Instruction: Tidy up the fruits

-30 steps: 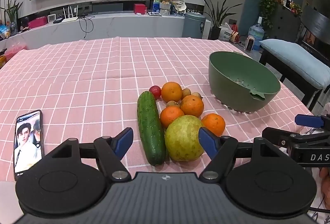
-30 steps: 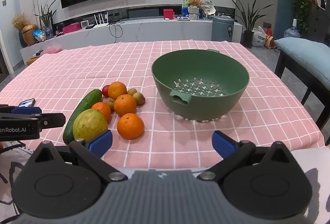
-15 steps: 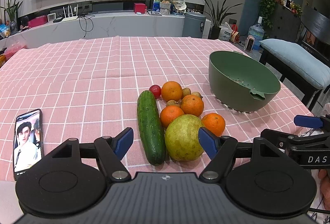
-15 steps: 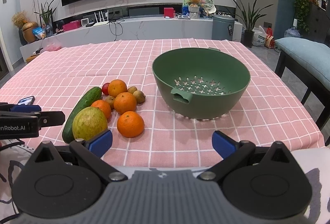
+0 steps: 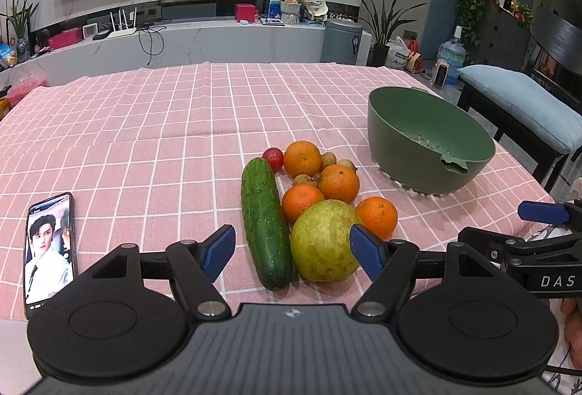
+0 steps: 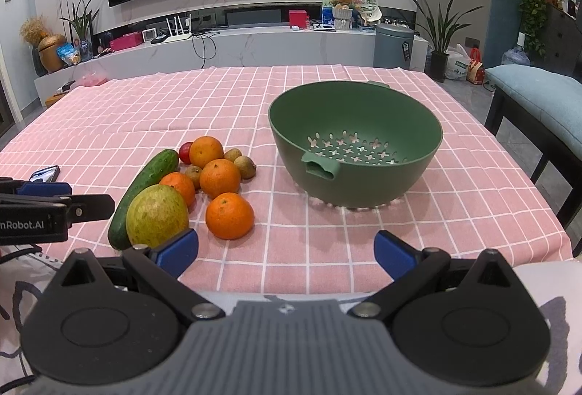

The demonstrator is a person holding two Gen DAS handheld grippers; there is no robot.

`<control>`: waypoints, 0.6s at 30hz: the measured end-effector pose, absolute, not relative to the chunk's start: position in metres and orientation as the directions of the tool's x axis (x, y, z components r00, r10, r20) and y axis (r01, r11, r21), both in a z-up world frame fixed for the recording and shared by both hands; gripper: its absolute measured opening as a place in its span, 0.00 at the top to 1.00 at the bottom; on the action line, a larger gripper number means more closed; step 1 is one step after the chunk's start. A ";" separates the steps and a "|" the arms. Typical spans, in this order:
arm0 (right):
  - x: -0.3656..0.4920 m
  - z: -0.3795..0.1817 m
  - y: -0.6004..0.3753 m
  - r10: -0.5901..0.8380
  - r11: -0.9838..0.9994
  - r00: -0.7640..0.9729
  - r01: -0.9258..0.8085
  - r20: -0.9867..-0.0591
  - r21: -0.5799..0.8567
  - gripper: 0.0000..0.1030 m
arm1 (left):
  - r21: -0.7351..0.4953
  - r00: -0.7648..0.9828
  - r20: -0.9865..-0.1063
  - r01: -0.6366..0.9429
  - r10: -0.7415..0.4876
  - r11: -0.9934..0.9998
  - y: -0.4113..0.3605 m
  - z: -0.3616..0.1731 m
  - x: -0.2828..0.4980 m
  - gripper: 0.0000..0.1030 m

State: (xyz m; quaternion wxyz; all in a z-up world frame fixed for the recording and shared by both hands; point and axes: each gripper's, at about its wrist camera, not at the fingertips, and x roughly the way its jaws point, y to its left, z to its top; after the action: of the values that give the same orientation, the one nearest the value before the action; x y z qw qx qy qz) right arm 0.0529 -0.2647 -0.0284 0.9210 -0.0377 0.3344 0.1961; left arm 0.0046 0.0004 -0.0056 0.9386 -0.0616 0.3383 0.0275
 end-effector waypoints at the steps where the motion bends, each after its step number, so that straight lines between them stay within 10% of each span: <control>1: 0.053 -0.028 -0.265 0.336 0.920 0.700 -0.386 -0.631 0.061 0.04 | -0.097 0.769 -0.639 -0.093 0.010 0.991 0.000 -0.006 0.005 0.18; 18: 0.054 -0.029 -0.265 0.332 0.921 0.697 -0.386 -0.636 0.058 0.04 | -0.095 0.768 -0.640 -0.093 0.011 0.991 0.000 -0.006 0.005 0.18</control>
State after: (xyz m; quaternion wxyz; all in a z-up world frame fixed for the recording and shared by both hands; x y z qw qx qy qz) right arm 0.0536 -0.2647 -0.0293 0.9202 -0.0401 0.3368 0.1953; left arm 0.0051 -0.0003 -0.0056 0.9383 -0.0608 0.3392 0.0278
